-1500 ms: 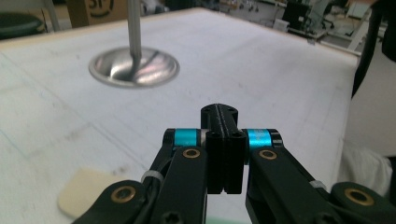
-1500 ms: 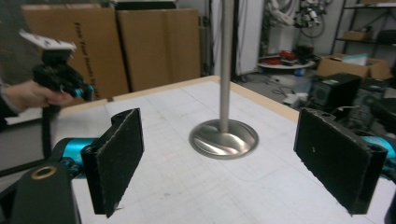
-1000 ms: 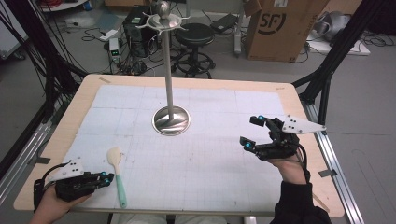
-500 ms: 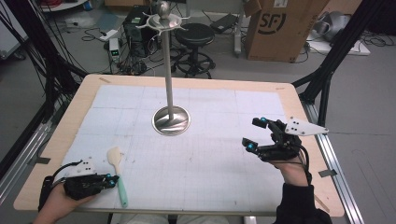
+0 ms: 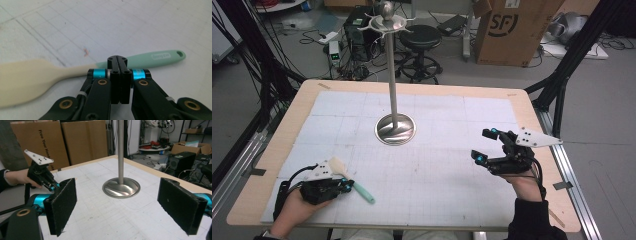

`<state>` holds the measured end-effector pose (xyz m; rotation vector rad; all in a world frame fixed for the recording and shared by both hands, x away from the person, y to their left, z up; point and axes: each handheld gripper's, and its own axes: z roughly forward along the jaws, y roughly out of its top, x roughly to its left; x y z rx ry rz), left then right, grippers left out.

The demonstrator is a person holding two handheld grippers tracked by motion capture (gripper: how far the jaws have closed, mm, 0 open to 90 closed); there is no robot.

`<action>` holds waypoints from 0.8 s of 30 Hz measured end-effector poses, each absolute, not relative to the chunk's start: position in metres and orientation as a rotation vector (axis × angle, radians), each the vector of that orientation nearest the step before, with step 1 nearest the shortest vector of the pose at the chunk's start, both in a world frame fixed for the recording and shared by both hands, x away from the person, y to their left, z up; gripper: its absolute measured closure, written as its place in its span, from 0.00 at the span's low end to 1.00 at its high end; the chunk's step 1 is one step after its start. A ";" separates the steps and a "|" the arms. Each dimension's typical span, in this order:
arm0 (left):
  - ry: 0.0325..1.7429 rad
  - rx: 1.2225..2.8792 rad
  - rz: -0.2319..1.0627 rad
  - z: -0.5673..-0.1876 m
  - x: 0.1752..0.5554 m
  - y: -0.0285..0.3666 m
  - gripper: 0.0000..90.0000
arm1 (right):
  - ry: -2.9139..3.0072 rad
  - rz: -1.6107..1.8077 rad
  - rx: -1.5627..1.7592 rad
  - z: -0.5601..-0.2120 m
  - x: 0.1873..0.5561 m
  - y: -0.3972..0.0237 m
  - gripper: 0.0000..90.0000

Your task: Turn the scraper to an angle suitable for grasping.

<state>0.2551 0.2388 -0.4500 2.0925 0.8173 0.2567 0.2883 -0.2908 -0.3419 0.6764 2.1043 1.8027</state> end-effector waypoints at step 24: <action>0.991 2.013 0.439 -0.443 0.319 0.262 1.00 | 2.093 1.781 0.730 -0.347 0.277 -0.304 0.16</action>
